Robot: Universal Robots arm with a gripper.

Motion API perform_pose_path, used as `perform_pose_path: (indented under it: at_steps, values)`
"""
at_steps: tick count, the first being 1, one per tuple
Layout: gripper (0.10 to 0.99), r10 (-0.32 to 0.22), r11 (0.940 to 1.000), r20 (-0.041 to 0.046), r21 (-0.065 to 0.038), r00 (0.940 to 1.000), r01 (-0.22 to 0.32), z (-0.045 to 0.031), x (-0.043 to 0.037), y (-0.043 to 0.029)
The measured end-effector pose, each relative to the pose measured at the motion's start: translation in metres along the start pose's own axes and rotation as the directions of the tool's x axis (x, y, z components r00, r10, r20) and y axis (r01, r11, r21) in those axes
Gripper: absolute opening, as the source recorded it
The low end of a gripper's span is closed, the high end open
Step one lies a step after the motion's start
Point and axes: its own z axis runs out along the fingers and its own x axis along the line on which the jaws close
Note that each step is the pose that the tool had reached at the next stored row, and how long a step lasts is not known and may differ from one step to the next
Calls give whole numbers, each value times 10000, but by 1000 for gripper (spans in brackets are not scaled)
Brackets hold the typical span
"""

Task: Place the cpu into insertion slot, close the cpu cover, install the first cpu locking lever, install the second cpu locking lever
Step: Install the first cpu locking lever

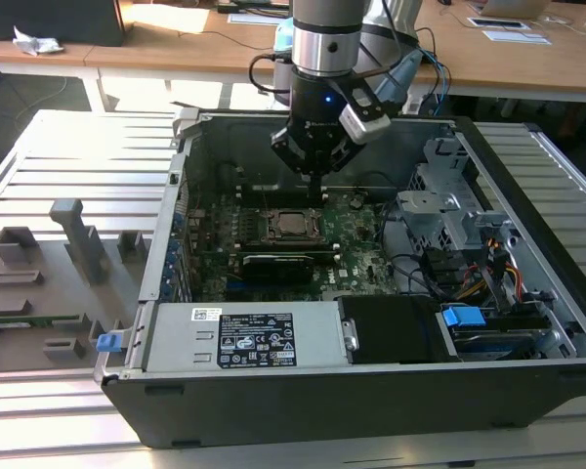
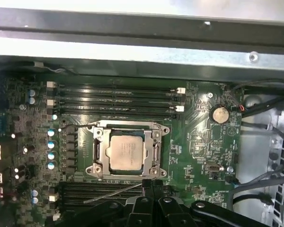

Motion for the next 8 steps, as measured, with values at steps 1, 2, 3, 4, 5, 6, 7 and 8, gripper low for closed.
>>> perform_pose_path:
  at_steps: [1, 2, 3, 4, 5, 6, 7, 8]
  values:
    - [106, 2, 10000, 4, -75, 10000, -2, 0, 0, 0]
    - [106, 10, 9996, 14, -277, 10000, -10, 1, 0, 0]
    - [106, 31, 9990, 21, -447, 10000, -30, 1, 0, 0]
    - [106, 68, 9981, 27, -609, 10000, -67, 1, 0, 1]
    - [106, 125, 9971, 28, -750, 9999, -122, 1, 0, 0]
    - [106, 190, 9962, 26, -848, 9998, -187, 1, 0, 0]
    - [106, 280, 9955, 20, -910, 9996, -277, 1, 0, 0]
    - [106, 404, 9949, 10, -928, 9992, -401, 2, 0, 1]
